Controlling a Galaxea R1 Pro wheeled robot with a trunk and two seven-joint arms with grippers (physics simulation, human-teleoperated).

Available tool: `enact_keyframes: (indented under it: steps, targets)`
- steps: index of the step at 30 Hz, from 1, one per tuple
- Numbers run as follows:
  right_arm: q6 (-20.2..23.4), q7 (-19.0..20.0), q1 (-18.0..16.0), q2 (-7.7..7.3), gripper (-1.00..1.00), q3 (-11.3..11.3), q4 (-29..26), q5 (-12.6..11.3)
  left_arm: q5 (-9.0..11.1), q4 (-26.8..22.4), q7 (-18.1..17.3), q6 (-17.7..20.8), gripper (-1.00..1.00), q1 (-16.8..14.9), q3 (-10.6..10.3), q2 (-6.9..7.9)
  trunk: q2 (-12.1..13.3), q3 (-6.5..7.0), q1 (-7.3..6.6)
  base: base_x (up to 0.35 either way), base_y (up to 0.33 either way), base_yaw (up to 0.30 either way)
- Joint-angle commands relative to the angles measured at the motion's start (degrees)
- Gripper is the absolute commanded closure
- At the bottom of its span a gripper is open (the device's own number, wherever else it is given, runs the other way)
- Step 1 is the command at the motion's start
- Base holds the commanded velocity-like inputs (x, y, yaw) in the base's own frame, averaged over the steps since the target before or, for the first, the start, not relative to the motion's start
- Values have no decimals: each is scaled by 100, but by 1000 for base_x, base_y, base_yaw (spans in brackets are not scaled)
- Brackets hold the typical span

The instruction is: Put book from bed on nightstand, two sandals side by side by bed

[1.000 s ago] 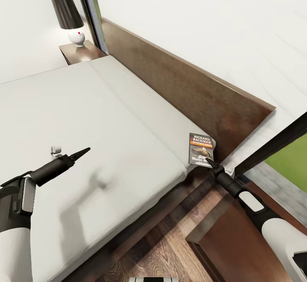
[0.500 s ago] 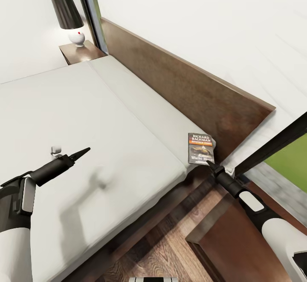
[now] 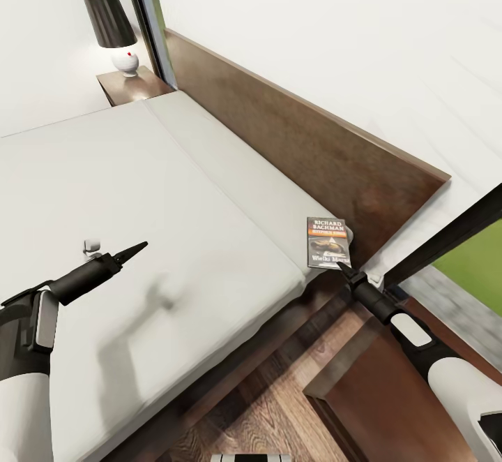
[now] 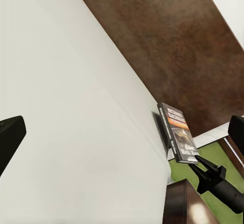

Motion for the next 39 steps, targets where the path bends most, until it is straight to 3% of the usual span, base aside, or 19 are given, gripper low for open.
enact_keyframes:
  steps: [1,9,39]
  targets:
    - [37,7,-3,-5,100,38,5,-52,17,2,-11,46,-100,-3,3,0,-1,-3,0,0,0,0]
    - [37,7,-3,-5,100,37,5,-51,17,-1,-11,46,-100,-3,3,0,-1,-3,0,0,0,0]
    - [37,7,-3,-5,100,42,5,-52,17,-1,-11,48,-100,-3,-1,0,1202,535,-659,0,0,0]
